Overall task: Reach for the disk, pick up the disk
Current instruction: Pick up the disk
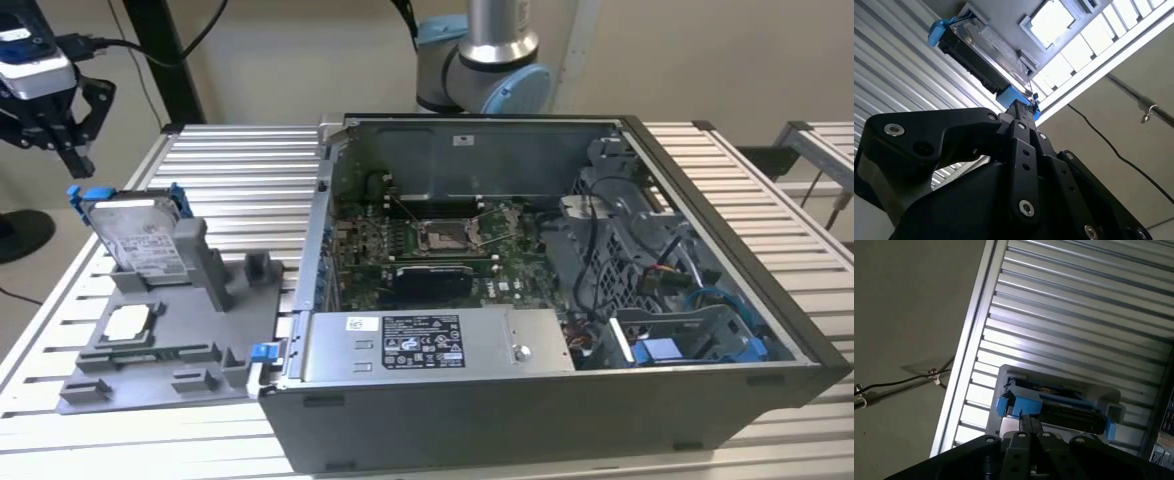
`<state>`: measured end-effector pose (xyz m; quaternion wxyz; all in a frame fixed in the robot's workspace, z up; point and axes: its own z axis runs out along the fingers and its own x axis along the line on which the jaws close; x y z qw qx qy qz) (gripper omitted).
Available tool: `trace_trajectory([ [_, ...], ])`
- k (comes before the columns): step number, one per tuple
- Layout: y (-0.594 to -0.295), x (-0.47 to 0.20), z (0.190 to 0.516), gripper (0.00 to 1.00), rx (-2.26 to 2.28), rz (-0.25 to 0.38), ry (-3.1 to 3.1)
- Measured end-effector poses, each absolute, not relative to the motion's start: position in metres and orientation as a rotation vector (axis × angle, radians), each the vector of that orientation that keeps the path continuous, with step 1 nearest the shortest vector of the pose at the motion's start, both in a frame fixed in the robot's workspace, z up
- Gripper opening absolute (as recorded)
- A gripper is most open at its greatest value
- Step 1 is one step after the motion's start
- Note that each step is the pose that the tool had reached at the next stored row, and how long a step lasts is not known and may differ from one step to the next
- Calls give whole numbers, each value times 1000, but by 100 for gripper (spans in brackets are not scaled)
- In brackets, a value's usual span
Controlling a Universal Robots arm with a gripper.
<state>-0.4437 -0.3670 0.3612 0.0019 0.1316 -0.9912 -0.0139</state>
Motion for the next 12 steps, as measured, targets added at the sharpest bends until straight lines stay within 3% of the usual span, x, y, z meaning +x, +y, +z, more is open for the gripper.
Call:
trace_trajectory([
  [12,-367,-444,361,0,582,-40,-3081],
])
